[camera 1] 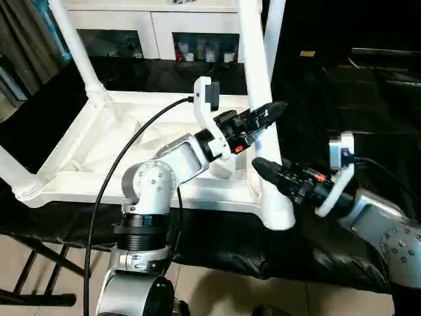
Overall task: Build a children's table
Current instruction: Pick table leg
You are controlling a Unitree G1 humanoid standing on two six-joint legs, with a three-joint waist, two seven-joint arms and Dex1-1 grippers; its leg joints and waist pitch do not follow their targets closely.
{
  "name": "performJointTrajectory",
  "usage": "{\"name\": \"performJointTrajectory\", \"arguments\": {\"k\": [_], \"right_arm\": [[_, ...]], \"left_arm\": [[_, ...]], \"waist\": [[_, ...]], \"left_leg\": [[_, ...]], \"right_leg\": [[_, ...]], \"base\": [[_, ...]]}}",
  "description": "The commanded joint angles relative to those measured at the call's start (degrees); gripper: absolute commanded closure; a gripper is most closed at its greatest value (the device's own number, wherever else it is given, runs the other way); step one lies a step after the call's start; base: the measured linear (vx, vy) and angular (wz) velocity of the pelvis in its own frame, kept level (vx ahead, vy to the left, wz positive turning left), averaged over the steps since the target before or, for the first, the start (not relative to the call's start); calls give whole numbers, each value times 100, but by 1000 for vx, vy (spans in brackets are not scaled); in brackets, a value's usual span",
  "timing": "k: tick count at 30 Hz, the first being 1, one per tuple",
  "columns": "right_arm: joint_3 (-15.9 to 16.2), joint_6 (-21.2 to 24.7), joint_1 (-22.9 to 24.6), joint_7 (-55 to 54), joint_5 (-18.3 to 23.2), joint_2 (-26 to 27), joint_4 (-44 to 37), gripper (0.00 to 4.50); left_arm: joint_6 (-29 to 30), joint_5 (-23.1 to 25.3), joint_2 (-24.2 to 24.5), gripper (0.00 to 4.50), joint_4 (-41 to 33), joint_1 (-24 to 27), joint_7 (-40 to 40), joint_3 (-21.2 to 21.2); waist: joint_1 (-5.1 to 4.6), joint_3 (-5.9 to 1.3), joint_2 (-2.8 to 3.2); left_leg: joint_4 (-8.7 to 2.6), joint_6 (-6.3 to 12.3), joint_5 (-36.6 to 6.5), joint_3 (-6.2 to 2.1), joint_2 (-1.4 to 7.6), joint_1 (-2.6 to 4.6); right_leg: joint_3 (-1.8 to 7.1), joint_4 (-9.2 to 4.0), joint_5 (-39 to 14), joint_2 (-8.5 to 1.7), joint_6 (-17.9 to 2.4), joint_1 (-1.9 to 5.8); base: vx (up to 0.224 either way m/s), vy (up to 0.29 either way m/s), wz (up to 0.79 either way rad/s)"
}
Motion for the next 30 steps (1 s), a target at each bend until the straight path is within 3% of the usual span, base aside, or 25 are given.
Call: {"name": "performJointTrajectory", "arguments": {"k": [1,3,6,8,9,11,20,27,29,30], "right_arm": [[321,-97,-145,-305,-437,13,-148,177],[463,-167,-204,-447,-660,22,-162,163],[1072,-188,-467,-1095,-1446,127,-65,152],[1200,-196,-566,-1280,-1592,252,17,152],[1246,-167,-616,-1395,-1644,333,64,168],[1416,-116,-718,-1620,-1810,449,134,184],[1386,-91,-897,-1905,-1838,856,160,255],[1266,-290,-907,-1839,-1740,1012,180,264],[1221,-387,-868,-1652,-1631,972,114,264],[1221,-387,-868,-1652,-1631,972,114,264]], "left_arm": [[-228,315,-7,268,-40,-175,117,-222],[-323,415,8,268,-27,-208,174,-264],[-661,851,69,268,116,-363,499,-380],[-786,979,84,268,151,-407,605,-403],[-825,1037,119,268,153,-414,609,-452],[-999,1253,196,268,210,-434,732,-536],[-1255,1622,347,268,278,-413,763,-718],[-1369,1633,333,268,333,-411,786,-700],[-1225,1438,301,268,379,-451,758,-546],[-1225,1438,301,212,379,-451,758,-546]], "waist": [[0,-509,-184],[-4,-505,-183],[-34,-516,-203],[-41,-506,-192],[-30,-527,-210],[-43,-537,-189],[-28,-552,-196],[-28,-562,-198],[-26,-560,-189],[-26,-560,-189]], "left_leg": [[-377,232,-602,-114,162,94],[-383,166,-651,-107,162,107],[-383,78,-610,-116,149,97],[-388,66,-694,-106,147,103],[-380,66,-672,-106,148,109],[-382,63,-612,-112,156,106],[-391,37,-706,-108,166,121],[-378,52,-644,-100,155,113],[-373,52,-665,-95,148,114],[-373,52,-665,-95,148,114]], "right_leg": [[203,-477,-1616,-250,-835,312],[207,-486,-1668,-251,-800,303],[206,-456,-1597,-242,-758,310],[217,-481,-1709,-252,-756,299],[219,-462,-1660,-255,-768,306],[218,-442,-1457,-233,-800,300],[225,-416,-1289,-241,-878,300],[230,-400,-1153,-242,-901,312],[229,-395,-1142,-240,-927,315],[229,-395,-1142,-240,-927,315]], "base": [[0,0,0],[0,0,0],[0,0,0],[0,0,0],[0,0,0],[0,0,0],[0,0,0],[0,0,0],[0,0,0],[0,0,0]]}}
